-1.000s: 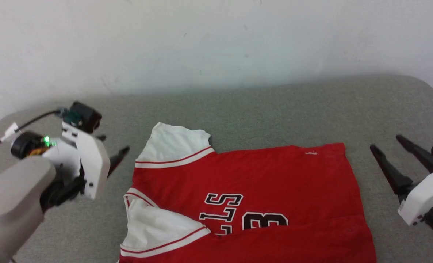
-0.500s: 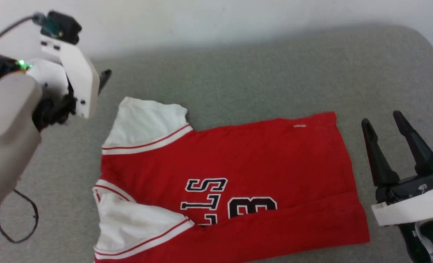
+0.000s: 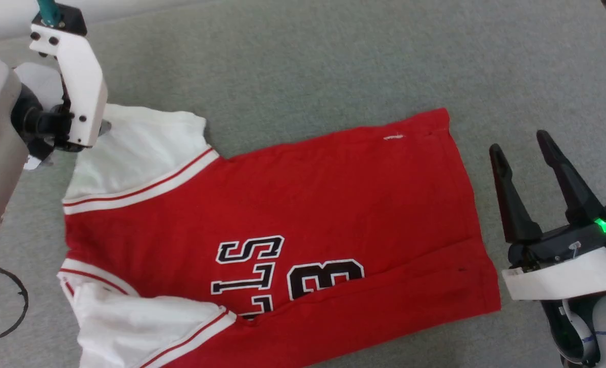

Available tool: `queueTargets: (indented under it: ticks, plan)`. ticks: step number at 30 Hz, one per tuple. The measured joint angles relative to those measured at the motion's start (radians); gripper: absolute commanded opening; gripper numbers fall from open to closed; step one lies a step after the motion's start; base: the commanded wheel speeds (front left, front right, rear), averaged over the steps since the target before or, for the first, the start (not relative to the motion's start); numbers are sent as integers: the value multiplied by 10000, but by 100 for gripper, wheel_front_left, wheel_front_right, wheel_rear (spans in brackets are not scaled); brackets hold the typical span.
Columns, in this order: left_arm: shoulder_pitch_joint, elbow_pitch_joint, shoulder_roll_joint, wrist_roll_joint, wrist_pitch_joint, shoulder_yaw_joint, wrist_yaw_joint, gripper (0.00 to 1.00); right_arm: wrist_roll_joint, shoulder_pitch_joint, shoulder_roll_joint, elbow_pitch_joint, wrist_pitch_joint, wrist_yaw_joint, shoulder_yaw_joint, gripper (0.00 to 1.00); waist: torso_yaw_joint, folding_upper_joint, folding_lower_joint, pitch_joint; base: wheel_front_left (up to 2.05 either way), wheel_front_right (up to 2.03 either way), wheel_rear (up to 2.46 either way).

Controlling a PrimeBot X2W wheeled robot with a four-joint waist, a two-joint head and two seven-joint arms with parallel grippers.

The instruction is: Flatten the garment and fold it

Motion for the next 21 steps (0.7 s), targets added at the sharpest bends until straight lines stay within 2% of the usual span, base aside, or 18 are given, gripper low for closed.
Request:
queueTargets:
  ticks: [6,7,8,13,21]
  plan:
    - [-248,-8,244,138,694,-349,-257,100,2,-185,-25,424,-13,0,171,100,-372,0,-5,467,0,0,0]
    - [-255,-29,280,130,740,-347,-272,43,2,-185,-40,502,-12,0,171,100,-402,0,-4,496,0,0,0]
    - [-259,-52,291,96,775,-339,-290,0,6,-187,-69,573,-10,0,163,100,-406,0,-4,499,0,0,0]
    - [-78,-119,173,-98,525,-330,-349,0,29,-493,-393,721,50,0,157,100,-359,0,-2,269,0,0,0]
    - [422,-500,-96,-136,-104,-491,-451,0,63,-2427,-1831,899,934,2,134,100,78,0,-4,-550,0,0,0]
